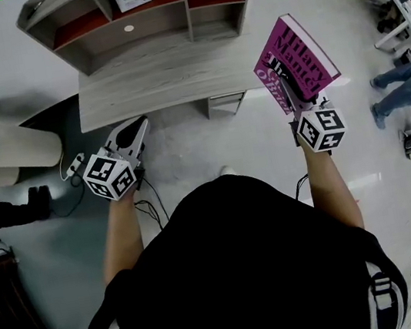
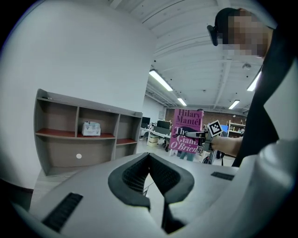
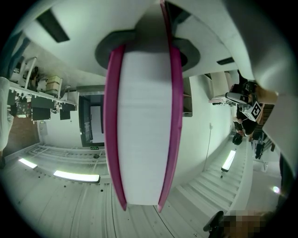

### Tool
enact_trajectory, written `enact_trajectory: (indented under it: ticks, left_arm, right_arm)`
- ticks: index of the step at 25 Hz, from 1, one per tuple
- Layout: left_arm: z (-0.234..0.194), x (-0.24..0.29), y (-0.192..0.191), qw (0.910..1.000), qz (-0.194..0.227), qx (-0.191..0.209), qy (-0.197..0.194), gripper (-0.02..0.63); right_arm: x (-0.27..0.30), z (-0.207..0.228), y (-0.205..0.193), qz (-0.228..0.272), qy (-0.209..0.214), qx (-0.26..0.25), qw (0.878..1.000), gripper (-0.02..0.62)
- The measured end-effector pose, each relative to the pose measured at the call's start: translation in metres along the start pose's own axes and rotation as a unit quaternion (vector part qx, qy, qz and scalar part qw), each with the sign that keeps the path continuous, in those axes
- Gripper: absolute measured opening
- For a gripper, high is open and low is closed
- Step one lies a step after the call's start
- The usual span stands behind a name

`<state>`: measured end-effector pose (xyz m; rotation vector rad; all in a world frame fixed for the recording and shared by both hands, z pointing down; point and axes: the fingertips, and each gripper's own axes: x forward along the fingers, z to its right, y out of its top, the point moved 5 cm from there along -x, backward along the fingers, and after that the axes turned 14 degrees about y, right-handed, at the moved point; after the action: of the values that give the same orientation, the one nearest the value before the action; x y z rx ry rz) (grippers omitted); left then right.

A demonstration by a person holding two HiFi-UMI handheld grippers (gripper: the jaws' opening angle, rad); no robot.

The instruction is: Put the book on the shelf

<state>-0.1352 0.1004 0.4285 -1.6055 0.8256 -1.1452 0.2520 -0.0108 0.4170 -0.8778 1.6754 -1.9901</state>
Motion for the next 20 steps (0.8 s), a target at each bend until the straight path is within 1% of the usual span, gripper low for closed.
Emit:
enact_trajectory:
  ticks: [13, 20]
  left_arm:
    - [0.034, 0.045, 0.015, 0.9999, -0.003, 0.011, 0.010, 0.020]
    - [0.038, 0.055, 0.012, 0.9998, -0.011, 0.009, 0.014, 0.020]
  right_arm:
    - [0.010, 0.064, 0.003, 0.002, 0.014, 0.000, 1.000, 0.150]
    - [0.015, 0.078, 0.002, 0.003, 0.019, 0.003, 1.000, 0.150]
